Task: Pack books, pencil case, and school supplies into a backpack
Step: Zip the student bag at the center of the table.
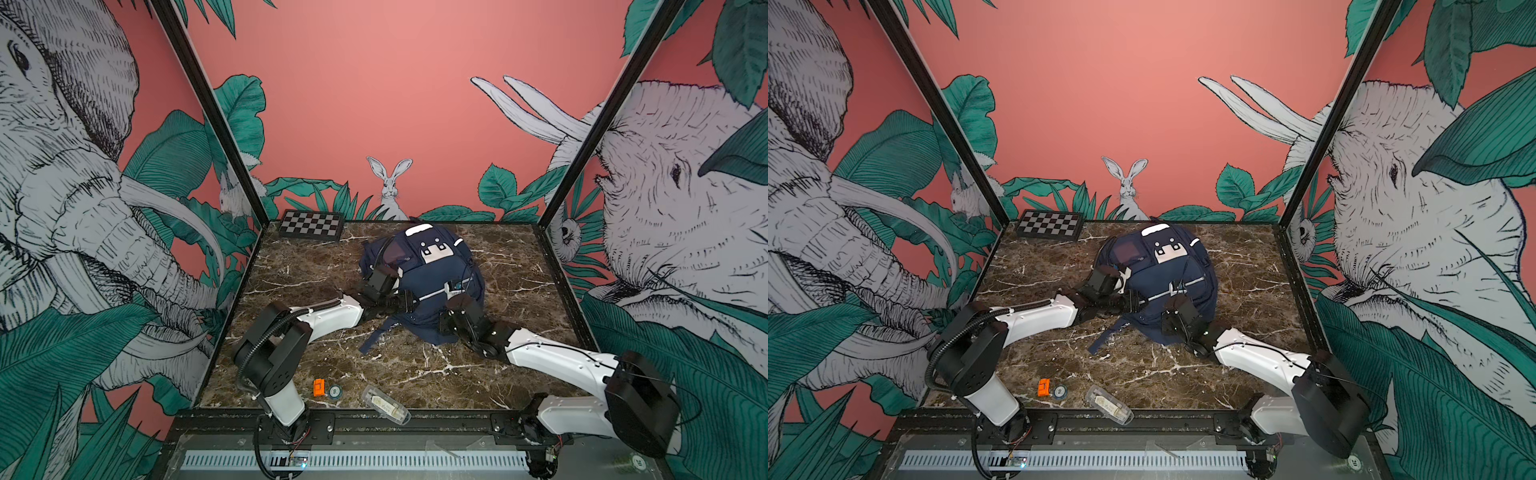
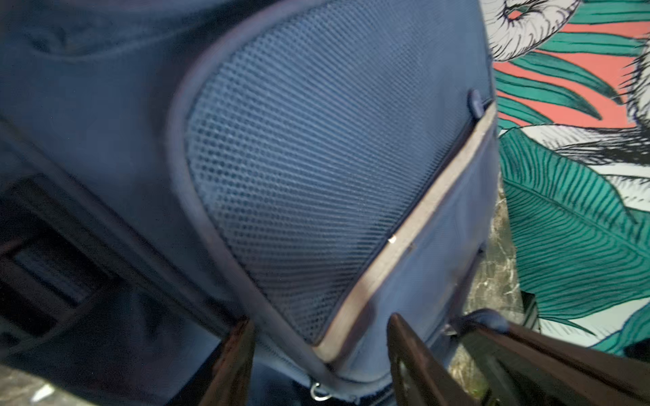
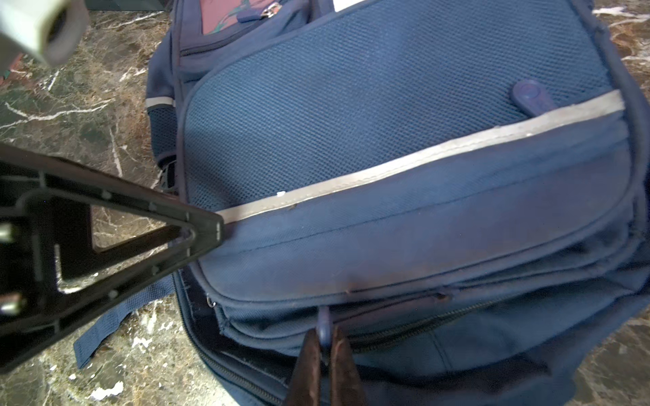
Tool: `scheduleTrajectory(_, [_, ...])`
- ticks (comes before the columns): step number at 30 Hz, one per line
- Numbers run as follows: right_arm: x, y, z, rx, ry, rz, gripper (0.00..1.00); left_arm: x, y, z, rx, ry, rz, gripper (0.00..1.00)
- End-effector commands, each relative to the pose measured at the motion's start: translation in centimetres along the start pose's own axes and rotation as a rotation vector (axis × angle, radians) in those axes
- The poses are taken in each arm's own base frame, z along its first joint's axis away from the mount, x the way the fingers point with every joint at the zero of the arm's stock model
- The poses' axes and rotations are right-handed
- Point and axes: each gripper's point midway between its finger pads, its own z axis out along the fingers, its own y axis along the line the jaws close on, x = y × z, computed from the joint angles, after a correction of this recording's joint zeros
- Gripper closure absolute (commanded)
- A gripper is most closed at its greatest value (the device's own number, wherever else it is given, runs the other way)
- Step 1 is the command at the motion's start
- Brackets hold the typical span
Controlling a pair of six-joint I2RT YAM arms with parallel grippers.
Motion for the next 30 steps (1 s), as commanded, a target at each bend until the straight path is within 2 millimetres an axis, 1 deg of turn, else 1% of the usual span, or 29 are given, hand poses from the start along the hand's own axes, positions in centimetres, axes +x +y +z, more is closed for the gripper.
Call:
scheduleTrajectory(1, [-2.2, 2.6, -0.4, -0.079, -0.071, 0.016, 1.0, -0.2, -1.4, -0.9, 0.022, -0.022, -0.046, 0.38])
scheduleTrajectory(3, [-2.3, 2.8, -0.5, -0.079, -0.073, 0.008, 1.0, 0.3, -1.2, -0.9, 0.018, -0.023, -0.072, 0.38])
scheduleTrajectory(5, [-2.3, 2.9, -0.5, -0.078, -0.074, 0.004, 1.0, 0.5, -1.4, -0.9, 0.022, -0.046, -0.062, 0.4])
scheduleTrajectory(6, [-2.3, 3.0, -0.5, -0.081, -0.075, 0.004, 1.0, 0.5, -1.2, -0.8, 0.018, -0.046, -0.066, 0.41])
scheduleTrajectory(8, [-2.3, 3.0, -0.6, -0.084, -0.073, 0.0, 1.0, 0.3, -1.5, -0.5, 0.041, -0.06, -0.065, 0.47])
scheduleTrajectory(9, [-2.2, 3.0, -0.6, -0.082, -0.071, -0.002, 1.0, 0.2, -1.5, -0.5, 0.042, -0.063, -0.067, 0.53])
scheduleTrajectory(12, [-2.3, 2.7, -0.7, -0.068, -0.076, -0.003, 1.0, -0.5, -1.6, -0.9, 0.033, -0.093, -0.057, 0.9])
scheduleTrajectory(13, [-2.3, 2.5, -0.8, -0.06, -0.08, -0.002, 1.0, -0.8, -1.5, -1.2, 0.021, -0.109, -0.047, 1.0])
scheduleTrajectory(14, [-2.3, 2.3, -0.9, -0.052, -0.084, -0.005, 1.0, -1.0, -1.5, -1.4, 0.01, -0.115, -0.039, 1.0])
scheduleTrajectory(16, [-2.3, 1.8, -1.2, -0.032, -0.092, -0.011, 1.0, -1.4, -0.7, -2.2, -0.029, -0.117, -0.027, 1.0])
scheduleTrajectory(18, [-2.1, 0.8, -1.7, 0.005, -0.099, -0.024, 1.0, -1.8, 0.3, -3.0, -0.051, -0.123, -0.03, 1.0])
scheduleTrajectory(19, [-2.0, 0.1, -1.9, 0.028, -0.108, -0.032, 1.0, -1.7, 0.9, -3.4, -0.06, -0.121, -0.031, 1.0])
scheduleTrajectory(20, [-1.8, -0.6, -2.1, 0.051, -0.114, -0.041, 1.0, -2.3, 2.2, -4.1, -0.081, -0.136, -0.047, 1.0])
scheduleTrajectory(22, [-1.5, -2.4, -2.4, 0.098, -0.124, -0.051, 1.0, -2.6, 4.0, -5.2, -0.109, -0.135, -0.046, 1.0])
scheduleTrajectory(24, [-1.3, -4.1, -2.4, 0.127, -0.121, -0.038, 1.0, -2.8, 5.3, -6.1, -0.129, -0.129, -0.033, 1.0])
scheduleTrajectory(27, [-1.6, -6.4, -2.8, 0.162, -0.133, -0.008, 1.0, -3.0, 7.0, -6.8, -0.163, -0.103, -0.021, 1.0])
scheduleTrajectory(30, [-2.4, -8.4, -3.4, 0.194, -0.155, 0.027, 1.0, -3.4, 8.6, -7.2, -0.208, -0.09, -0.01, 1.0])
